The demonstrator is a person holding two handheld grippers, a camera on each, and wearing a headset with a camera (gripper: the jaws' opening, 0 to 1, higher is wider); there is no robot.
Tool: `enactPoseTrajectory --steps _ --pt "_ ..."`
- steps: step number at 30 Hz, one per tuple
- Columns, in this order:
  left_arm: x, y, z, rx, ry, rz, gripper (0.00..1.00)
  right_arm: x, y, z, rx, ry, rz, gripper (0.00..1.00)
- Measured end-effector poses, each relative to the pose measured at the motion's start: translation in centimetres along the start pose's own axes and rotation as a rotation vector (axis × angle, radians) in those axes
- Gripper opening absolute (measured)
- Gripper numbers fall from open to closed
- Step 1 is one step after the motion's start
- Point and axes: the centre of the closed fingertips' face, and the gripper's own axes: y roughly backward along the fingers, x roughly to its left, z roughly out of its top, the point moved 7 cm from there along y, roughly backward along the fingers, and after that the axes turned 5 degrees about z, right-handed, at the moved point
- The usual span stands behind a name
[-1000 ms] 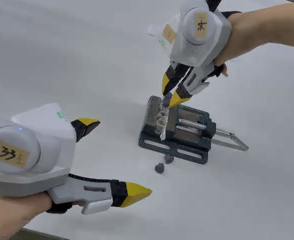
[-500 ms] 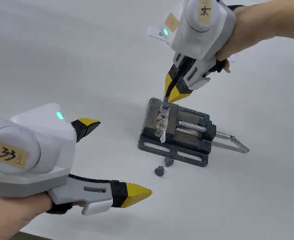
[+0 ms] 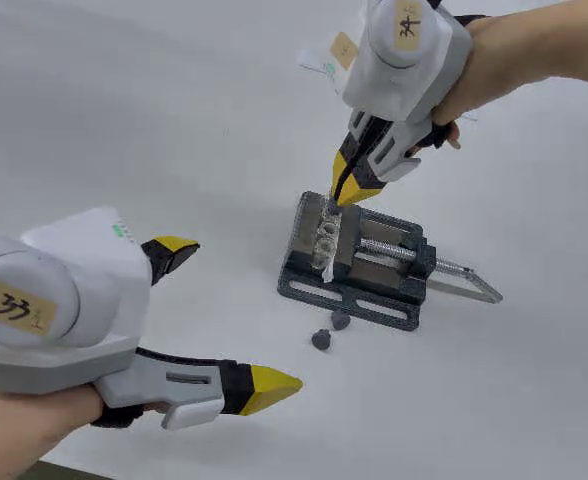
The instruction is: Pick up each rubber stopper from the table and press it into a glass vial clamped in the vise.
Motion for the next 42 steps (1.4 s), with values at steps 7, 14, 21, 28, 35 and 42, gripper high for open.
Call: enactPoseTrajectory --steps 7,14,21,28,35,42 --pt "-0.1 -0.2 -0.3 0.006 0.008 -0.001 0.96 0.0 0.0 -0.1 0.007 -0.014 -0.009 0.0" --pt "-0.1 -0.7 -0.3 0.006 0.019 -0.008 0.96 -0.2 -0.3 -0.2 -0.027 -0.074 -0.009 0.0" --pt "0.2 -1.1 -0.3 0.01 0.026 -0.01 0.96 0.2 -0.3 0.1 -0.024 -0.082 -0.008 0.0" --pt "0.3 -1.2 -0.2 0.011 0.026 -0.01 0.96 0.3 -0.3 -0.1 -0.029 -0.103 0.0 0.0" --pt "0.0 -1.3 -0.1 0.014 0.023 -0.008 0.95 0.5 -0.5 -0.1 -0.011 -0.086 -0.037 0.0" --pt "-0.2 -1.4 -0.1 0.008 0.025 -0.01 0.95 0.5 -0.6 0.2 0.001 -0.126 -0.043 0.0"
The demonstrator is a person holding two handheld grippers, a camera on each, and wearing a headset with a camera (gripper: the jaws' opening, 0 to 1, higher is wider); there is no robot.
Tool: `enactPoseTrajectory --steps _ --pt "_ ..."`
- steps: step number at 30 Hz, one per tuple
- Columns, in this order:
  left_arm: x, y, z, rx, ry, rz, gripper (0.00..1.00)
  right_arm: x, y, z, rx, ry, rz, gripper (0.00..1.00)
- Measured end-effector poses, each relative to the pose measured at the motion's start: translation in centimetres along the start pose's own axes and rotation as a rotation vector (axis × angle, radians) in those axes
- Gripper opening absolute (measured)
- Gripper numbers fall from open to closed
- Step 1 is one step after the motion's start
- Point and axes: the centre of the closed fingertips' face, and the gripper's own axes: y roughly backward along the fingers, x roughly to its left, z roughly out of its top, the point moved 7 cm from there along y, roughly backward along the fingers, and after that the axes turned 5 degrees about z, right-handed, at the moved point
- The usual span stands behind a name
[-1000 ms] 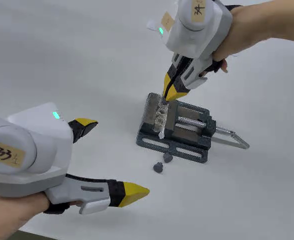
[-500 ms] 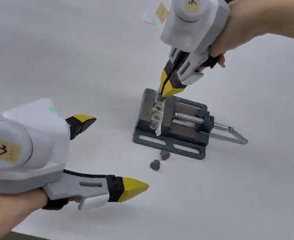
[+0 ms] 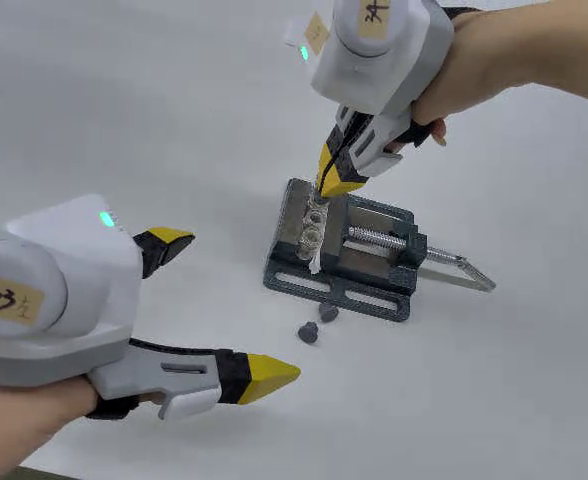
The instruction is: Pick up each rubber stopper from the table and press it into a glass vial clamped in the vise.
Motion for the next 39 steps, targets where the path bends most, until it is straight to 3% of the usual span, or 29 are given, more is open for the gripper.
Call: enactPoseTrajectory --steps 7,8,10,13,16,19,22,26,27,28,35,39 --pt "-0.2 -0.1 0.1 -0.001 0.003 0.0 0.95 0.4 0.0 0.4 0.028 -0.012 -0.004 0.0" --pt "-0.2 -0.1 0.1 -0.002 0.002 0.0 0.95 0.3 0.0 0.4 0.017 -0.038 -0.003 0.0" --pt "-0.1 -0.1 0.2 -0.003 0.001 0.004 0.95 0.5 0.0 0.2 0.007 -0.025 -0.003 0.0" --pt "0.1 0.0 0.3 -0.009 0.009 0.011 0.95 0.5 0.1 -0.2 -0.034 -0.083 0.017 0.0" --pt "0.2 -0.1 0.2 -0.003 0.011 0.013 0.95 -0.2 -0.1 -0.2 0.008 -0.042 0.017 0.0" --pt "0.2 -0.2 0.1 -0.002 0.012 0.014 0.95 -0.4 -0.4 0.1 0.056 -0.049 0.014 0.0" --pt "0.1 -0.3 0.1 0.002 0.008 0.01 0.95 0.3 -0.2 0.3 0.075 -0.045 0.009 0.0" --pt "0.0 -0.5 0.3 -0.003 0.007 0.007 0.95 0.4 -0.2 -0.2 0.032 -0.095 0.0 0.0" --pt "-0.1 -0.6 0.4 -0.003 0.004 0.005 0.95 0.4 -0.2 -0.3 0.034 -0.069 0.001 0.0" --pt "-0.2 -0.6 0.4 -0.004 0.003 0.004 0.95 0.4 -0.2 -0.3 0.018 -0.098 0.004 0.0" --pt "-0.4 -0.3 1.1 -0.011 -0.011 0.009 0.95 0.4 0.0 -0.8 -0.051 -0.126 0.015 0.0" --pt "-0.3 0.1 1.7 -0.018 -0.017 0.015 0.95 0.7 0.1 -0.5 -0.039 -0.109 0.007 0.0"
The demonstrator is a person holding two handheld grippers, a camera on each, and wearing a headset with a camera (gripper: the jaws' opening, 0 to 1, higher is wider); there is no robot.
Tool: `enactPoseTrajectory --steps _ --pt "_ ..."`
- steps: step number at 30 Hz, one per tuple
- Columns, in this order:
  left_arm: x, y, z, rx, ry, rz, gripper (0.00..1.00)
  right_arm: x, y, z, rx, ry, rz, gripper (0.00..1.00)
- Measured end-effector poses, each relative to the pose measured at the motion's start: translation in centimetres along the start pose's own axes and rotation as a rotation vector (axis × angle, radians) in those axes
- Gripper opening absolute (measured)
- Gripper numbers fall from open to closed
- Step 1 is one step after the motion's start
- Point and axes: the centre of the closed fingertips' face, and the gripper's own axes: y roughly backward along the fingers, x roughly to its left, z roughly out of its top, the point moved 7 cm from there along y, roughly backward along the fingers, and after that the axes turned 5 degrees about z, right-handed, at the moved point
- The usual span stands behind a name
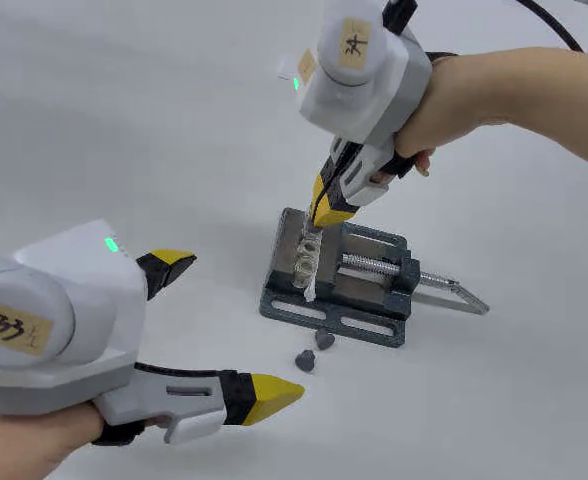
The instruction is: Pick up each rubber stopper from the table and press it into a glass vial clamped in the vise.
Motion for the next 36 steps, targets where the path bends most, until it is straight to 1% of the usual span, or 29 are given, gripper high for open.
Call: enactPoseTrajectory --steps 2,4,6,9,11,13,14,15,19,22,23,32,36 --pt "0.1 0.2 0.4 -0.007 -0.003 0.004 0.95 0.0 0.0 0.0 0.001 -0.014 -0.005 0.0" --pt "0.2 0.3 0.7 -0.012 -0.001 0.005 0.95 -0.3 0.1 -0.1 -0.025 -0.044 -0.007 0.0" --pt "0.3 0.4 0.9 -0.018 -0.004 0.006 0.95 -0.2 0.2 -0.2 -0.036 -0.043 -0.009 0.0" --pt "0.7 0.4 0.8 -0.02 0.0 0.009 0.95 -0.4 0.0 -0.2 -0.036 -0.037 -0.031 0.0" --pt "0.9 0.4 0.8 -0.021 0.003 0.01 0.95 -0.2 0.0 -0.4 -0.046 -0.033 -0.047 0.0" --pt "0.9 0.4 0.8 -0.019 -0.008 0.01 0.95 -0.1 0.1 -0.6 -0.066 -0.06 -0.06 0.0" --pt "1.0 0.4 0.8 -0.018 -0.011 0.011 0.95 -0.1 0.1 -0.7 -0.072 -0.058 -0.064 0.0" --pt "1.1 0.4 0.8 -0.017 -0.014 0.011 0.95 -0.3 0.1 -0.9 -0.083 -0.062 -0.071 0.0" --pt "1.3 0.5 1.0 -0.022 -0.024 0.015 0.95 -0.3 0.0 -1.0 -0.106 -0.068 -0.089 0.0" --pt "1.3 0.6 1.3 -0.026 -0.025 0.016 0.95 -0.5 0.0 -1.1 -0.122 -0.062 -0.097 0.0" --pt "1.3 0.6 1.4 -0.029 -0.029 0.018 0.95 -0.9 0.0 -1.2 -0.127 -0.064 -0.098 0.0" --pt "1.3 0.6 1.3 -0.033 -0.027 0.02 0.95 -1.2 -0.1 -1.0 -0.114 -0.009 -0.1 0.0" --pt "1.2 0.8 1.2 -0.034 -0.025 0.022 0.95 -1.2 -0.1 -1.0 -0.121 -0.003 -0.101 0.0"
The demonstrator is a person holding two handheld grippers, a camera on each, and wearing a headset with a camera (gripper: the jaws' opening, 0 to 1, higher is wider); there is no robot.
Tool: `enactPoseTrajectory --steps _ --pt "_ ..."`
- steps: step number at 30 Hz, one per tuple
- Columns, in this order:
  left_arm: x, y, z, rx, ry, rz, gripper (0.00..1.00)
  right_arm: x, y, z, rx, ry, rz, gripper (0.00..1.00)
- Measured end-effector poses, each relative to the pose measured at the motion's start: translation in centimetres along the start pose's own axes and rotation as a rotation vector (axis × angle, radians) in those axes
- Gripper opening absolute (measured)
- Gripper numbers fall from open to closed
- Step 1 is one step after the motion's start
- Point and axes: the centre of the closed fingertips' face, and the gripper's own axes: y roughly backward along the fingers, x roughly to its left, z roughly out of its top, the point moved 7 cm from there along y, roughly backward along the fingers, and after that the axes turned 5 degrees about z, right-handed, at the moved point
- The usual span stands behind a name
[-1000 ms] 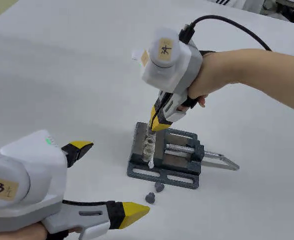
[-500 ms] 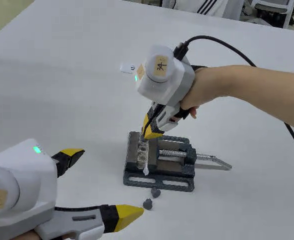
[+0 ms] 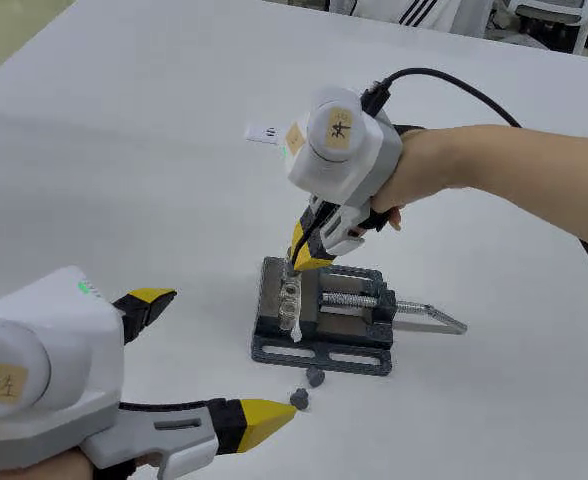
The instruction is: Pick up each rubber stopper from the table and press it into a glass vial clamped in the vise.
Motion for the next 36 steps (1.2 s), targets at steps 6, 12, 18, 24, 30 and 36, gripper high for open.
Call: enactPoseTrajectory --steps 6,12,18,24,30,36 --pt "0.0 0.1 -0.2 0.005 0.002 0.0 0.95 0.4 0.2 -0.3 -0.015 -0.009 0.003 0.0" --pt "-0.1 0.2 -0.1 0.004 0.0 0.0 0.95 1.7 0.7 -0.7 -0.062 -0.018 -0.005 0.09" --pt "-0.3 0.1 0.0 0.007 -0.002 -0.004 0.95 2.9 0.8 -0.8 -0.117 -0.016 -0.045 0.32" --pt "-0.4 0.3 0.1 0.007 -0.006 -0.005 0.95 4.4 0.7 -1.1 -0.162 -0.04 -0.063 0.55" --pt "-0.4 0.4 0.1 0.005 -0.012 -0.005 0.95 6.0 0.5 -1.5 -0.184 -0.058 -0.07 0.64" --pt "-0.5 0.7 0.0 0.005 -0.015 -0.006 0.95 7.8 0.2 -1.7 -0.198 -0.058 -0.072 0.65"
